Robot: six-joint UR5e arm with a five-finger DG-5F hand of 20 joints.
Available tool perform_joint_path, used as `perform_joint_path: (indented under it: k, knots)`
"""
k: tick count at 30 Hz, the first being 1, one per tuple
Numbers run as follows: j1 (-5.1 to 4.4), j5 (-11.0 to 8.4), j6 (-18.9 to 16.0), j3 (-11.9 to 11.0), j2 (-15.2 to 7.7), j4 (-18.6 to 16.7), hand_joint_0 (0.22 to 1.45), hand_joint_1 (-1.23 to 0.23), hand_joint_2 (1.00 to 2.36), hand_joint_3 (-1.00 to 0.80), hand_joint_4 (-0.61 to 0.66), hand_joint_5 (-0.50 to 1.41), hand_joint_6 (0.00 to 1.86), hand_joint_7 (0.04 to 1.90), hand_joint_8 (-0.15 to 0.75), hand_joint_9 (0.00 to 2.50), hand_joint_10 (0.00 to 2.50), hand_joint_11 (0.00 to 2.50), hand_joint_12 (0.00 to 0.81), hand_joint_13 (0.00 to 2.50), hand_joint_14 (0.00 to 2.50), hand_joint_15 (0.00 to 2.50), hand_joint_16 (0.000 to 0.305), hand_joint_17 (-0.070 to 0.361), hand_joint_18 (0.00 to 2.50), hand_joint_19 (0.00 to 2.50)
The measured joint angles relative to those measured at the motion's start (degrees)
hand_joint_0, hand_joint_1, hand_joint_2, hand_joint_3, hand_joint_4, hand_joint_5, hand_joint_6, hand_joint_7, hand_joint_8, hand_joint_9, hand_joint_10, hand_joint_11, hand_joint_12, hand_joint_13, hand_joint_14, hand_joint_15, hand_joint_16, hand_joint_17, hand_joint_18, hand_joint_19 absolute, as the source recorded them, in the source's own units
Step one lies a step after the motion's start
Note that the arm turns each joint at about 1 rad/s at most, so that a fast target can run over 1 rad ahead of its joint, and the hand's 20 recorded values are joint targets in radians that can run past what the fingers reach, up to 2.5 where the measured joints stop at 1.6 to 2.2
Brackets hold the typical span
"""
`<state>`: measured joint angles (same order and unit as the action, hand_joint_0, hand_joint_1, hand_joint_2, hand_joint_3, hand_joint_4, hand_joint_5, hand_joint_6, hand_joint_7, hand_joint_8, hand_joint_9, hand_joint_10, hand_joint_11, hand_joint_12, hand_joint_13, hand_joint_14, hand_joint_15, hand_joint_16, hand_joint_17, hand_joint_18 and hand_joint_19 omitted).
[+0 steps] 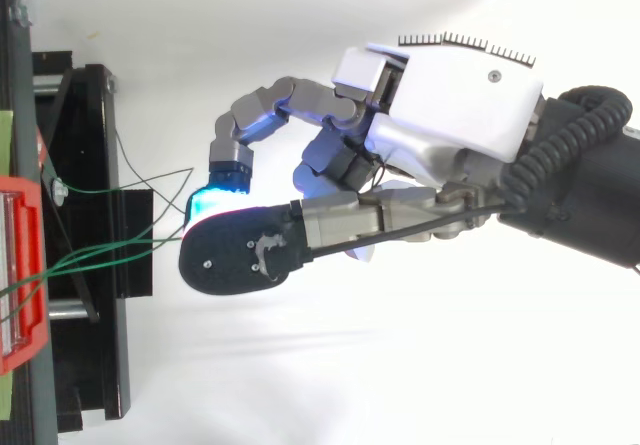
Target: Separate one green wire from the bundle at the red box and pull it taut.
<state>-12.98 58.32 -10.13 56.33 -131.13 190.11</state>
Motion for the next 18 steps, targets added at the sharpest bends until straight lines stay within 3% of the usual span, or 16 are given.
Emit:
perform_joint_path:
  k: [18]
  knots:
    - [0.03,-0.05,0.1,0.0,0.0,-0.1,0.63,-0.77,1.02,-0.08,0.00,-0.13,0.92,1.20,0.281,1.33,1.44,1.26,0.368,1.33,2.26,0.80,0.059,0.133,1.27,1.22]
